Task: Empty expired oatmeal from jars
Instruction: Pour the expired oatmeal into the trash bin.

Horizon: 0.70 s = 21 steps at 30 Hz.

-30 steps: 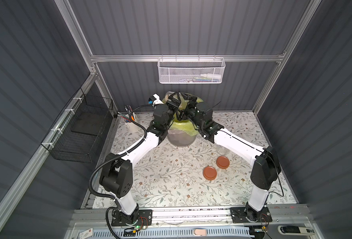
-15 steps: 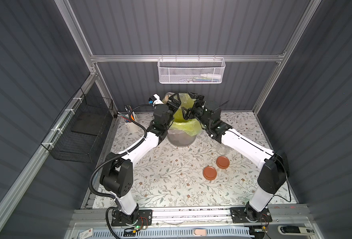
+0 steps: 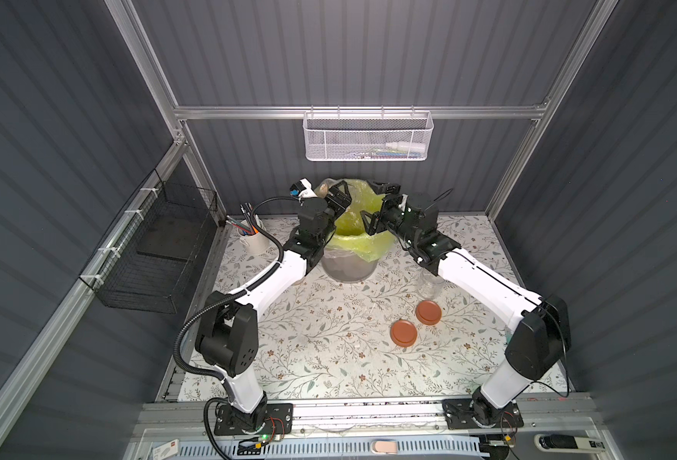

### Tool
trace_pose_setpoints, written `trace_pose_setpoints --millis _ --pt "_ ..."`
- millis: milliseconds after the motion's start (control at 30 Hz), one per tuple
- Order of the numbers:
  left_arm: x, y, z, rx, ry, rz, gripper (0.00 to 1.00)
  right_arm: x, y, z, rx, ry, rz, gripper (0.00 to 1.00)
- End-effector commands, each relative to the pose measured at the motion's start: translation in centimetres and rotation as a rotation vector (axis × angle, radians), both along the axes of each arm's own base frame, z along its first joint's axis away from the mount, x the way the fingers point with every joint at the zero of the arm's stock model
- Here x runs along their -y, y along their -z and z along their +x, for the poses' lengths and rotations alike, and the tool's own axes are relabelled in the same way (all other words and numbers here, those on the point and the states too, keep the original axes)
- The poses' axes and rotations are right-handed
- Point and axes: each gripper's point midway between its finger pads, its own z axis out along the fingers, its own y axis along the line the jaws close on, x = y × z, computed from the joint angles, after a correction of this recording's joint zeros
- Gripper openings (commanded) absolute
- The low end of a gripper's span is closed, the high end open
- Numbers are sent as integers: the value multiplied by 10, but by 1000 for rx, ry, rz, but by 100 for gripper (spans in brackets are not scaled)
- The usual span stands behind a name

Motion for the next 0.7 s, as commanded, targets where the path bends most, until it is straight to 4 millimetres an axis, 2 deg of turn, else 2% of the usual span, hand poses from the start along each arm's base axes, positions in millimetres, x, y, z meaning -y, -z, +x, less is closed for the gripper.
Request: trace_pose_setpoints --millis 0,167,367,667 --pt "-3 -50 -6 117 24 21 28 9 0 -7 33 -36 -75 99" --pt "2 -53 -7 126 57 58 27 19 -10 -13 70 -60 -174 99" --pt "3 -56 -9 140 71 114 27 26 0 -18 62 -80 -220 99" --pt "4 -51 -4 129 112 241 27 43 -12 -37 155 -112 -298 99"
